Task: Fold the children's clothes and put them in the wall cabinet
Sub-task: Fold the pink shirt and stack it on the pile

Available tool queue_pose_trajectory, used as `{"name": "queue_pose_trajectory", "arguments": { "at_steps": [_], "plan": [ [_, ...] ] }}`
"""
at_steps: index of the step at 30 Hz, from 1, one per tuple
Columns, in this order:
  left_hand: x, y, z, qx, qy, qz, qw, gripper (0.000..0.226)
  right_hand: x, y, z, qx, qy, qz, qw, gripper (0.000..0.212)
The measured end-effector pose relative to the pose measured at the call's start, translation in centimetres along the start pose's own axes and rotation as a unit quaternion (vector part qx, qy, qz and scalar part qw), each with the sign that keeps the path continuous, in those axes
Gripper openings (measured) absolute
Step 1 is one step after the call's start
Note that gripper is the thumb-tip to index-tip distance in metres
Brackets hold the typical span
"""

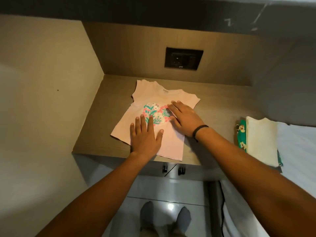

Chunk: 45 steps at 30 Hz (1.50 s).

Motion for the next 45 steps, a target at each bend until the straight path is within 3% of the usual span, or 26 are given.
{"name": "queue_pose_trajectory", "arguments": {
  "at_steps": [3, 7, 9, 11, 15, 17, 20, 24, 28, 33, 39, 42, 45],
  "plan": [
    [0.6, -0.7, 0.1, 0.022, -0.010, 0.046, 0.999, 0.084, 0.8, 2.4, 3.1, -0.024, -0.079, 0.032, 0.996, 0.067],
    [3.8, -1.8, -0.6, 0.062, -0.036, 0.190, 0.979, 0.083, -3.8, 0.4, 4.1, -0.004, -0.026, 0.173, 0.985, 0.072],
    [4.5, -1.8, -1.7, 0.069, -0.034, 0.264, 0.961, 0.083, -6.9, -2.2, 4.8, -0.005, -0.047, 0.241, 0.969, 0.078],
    [4.2, -1.5, -2.9, 0.025, -0.020, 0.246, 0.969, 0.082, -8.5, -3.8, 4.6, -0.028, -0.073, 0.261, 0.962, 0.082],
    [2.2, -0.2, -1.6, -0.056, -0.024, 0.058, 0.996, 0.079, -4.5, -1.8, 0.4, -0.036, 0.014, 0.162, 0.986, 0.069],
    [1.9, 0.2, -0.4, -0.027, -0.030, 0.031, 0.999, 0.084, -2.4, 0.2, 0.4, -0.037, -0.013, 0.079, 0.996, 0.064],
    [3.3, 0.1, -0.2, 0.015, -0.017, 0.090, 0.996, 0.085, -2.2, 2.9, 2.8, -0.033, -0.052, 0.051, 0.997, 0.064],
    [6.7, -0.4, -1.1, 0.031, -0.009, 0.196, 0.980, 0.079, -3.5, 2.2, 4.4, 0.006, 0.003, 0.163, 0.987, 0.064],
    [6.7, -0.1, -1.5, 0.019, -0.008, 0.178, 0.984, 0.083, -4.6, 1.8, 3.9, 0.035, 0.023, 0.225, 0.974, 0.067],
    [6.2, -0.3, -0.4, 0.027, -0.013, 0.161, 0.987, 0.084, -4.6, 3.9, 4.2, -0.016, 0.003, 0.169, 0.985, 0.069],
    [5.3, 0.1, -2.0, -0.010, -0.001, 0.184, 0.983, 0.079, -4.6, 3.8, 2.8, 0.004, 0.005, 0.140, 0.990, 0.070],
    [1.3, -1.9, -3.1, -0.055, 0.017, 0.209, 0.976, 0.081, -8.3, 1.1, 1.4, 0.002, 0.049, 0.050, 0.998, 0.069],
    [-3.9, -4.5, -2.2, -0.022, 0.020, 0.270, 0.962, 0.099, -13.8, -0.6, 4.1, -0.006, -0.006, -0.016, 1.000, 0.081]
  ]
}}
Point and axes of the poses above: each hand's wrist, its own x-axis towards the middle knuckle, its own z-axis out of the palm, y = z × x, the point moved 8 cm from there along x, towards the middle knuckle, and after that the axes turned 7 degrees about -z, right-handed, at the moved point
